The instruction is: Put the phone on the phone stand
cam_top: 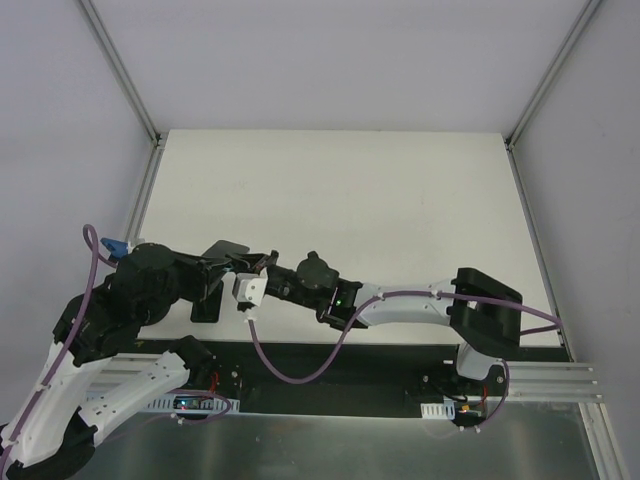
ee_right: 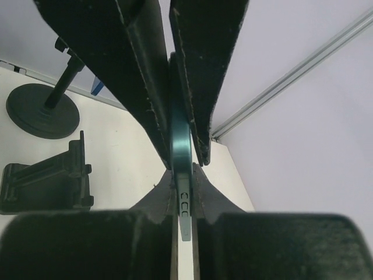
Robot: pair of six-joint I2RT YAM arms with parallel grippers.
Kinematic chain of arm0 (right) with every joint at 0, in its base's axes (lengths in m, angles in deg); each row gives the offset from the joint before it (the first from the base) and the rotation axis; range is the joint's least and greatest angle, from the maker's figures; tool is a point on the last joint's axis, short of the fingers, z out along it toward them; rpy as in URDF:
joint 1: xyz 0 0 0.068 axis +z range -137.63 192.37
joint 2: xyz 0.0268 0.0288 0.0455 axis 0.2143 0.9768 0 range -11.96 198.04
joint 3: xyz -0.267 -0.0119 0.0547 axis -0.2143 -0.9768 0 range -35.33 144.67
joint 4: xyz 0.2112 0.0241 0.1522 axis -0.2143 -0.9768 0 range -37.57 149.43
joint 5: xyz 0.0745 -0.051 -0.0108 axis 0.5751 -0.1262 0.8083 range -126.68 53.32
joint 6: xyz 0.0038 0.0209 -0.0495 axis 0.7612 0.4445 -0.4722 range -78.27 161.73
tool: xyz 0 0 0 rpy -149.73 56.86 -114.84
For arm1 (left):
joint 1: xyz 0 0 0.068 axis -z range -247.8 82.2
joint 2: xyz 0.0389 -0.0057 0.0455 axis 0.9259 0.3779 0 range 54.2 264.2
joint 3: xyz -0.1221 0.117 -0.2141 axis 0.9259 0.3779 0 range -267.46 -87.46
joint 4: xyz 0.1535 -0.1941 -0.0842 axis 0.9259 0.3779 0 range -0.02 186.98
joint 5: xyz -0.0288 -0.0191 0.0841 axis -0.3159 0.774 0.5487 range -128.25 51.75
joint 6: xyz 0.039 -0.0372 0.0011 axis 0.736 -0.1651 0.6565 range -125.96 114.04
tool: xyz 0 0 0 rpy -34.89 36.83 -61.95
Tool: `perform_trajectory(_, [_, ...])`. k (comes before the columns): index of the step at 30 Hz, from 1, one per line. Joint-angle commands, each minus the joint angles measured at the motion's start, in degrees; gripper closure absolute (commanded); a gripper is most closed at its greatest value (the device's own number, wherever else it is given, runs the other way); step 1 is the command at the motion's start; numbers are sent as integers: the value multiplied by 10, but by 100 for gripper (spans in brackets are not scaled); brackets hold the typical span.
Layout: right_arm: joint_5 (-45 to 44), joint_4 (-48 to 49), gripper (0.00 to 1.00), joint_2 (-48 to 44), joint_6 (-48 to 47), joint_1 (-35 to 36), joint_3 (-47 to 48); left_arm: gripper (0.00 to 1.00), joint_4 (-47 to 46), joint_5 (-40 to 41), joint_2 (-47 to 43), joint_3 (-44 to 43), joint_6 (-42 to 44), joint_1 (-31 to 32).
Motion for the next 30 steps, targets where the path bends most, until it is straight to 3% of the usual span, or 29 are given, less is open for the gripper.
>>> perform_trajectory(1, [-45, 67, 99, 12, 12, 12, 31, 97, -45, 29, -16, 5, 22, 0])
perform_trajectory(3, [-51, 73, 99, 23, 25, 12, 40, 55, -66, 49, -26, 5, 58, 0])
perform_trajectory(4, [-53, 77, 99, 28, 40, 12, 43, 20, -67, 57, -31, 0, 93, 0])
perform_trajectory(6, [-46, 77, 99, 45, 59, 10, 61, 1, -67, 85, -51, -1, 116, 1])
perform_trajectory(13, [25, 37, 99, 100, 185, -10, 136, 1, -67, 188, -151, 11, 238, 0])
perform_trajectory(17, [86, 22, 99, 133, 305, -35, 174, 1, -67, 217, -187, 5, 292, 0])
perform_trajectory(22, [121, -83, 99, 182, 315, -37, 250, 1, -71, 220, -198, -1, 328, 0])
perform_trajectory(30, [120, -117, 99, 236, 296, -36, 299, 1, -96, 192, -199, -12, 368, 0])
